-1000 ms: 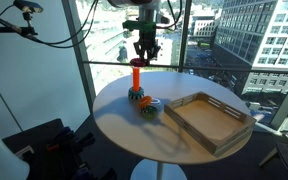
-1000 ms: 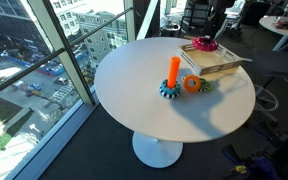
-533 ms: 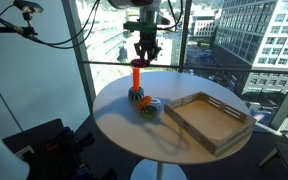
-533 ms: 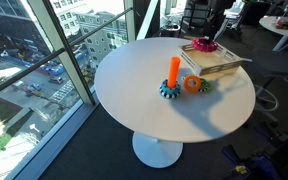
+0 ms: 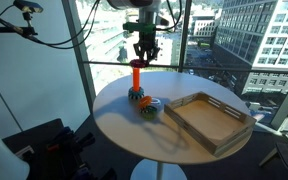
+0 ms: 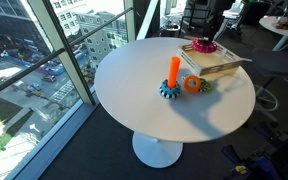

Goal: Put the pink ring on the orange stand.

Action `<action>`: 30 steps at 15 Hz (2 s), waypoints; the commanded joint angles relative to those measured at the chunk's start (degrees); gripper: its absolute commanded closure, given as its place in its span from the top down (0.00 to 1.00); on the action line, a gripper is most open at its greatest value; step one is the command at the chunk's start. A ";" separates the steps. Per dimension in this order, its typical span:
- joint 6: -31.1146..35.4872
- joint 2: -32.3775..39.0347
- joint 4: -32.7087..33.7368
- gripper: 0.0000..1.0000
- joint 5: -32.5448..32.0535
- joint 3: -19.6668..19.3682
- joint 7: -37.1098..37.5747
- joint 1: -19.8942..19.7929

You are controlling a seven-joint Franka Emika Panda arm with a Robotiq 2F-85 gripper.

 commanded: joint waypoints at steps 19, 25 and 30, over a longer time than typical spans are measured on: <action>-1.63 9.38 10.72 0.09 -2.59 2.24 0.31 4.08; -0.41 10.92 12.32 0.09 -2.95 2.64 1.45 5.17; 0.13 11.66 12.76 0.10 -3.65 2.58 2.01 6.28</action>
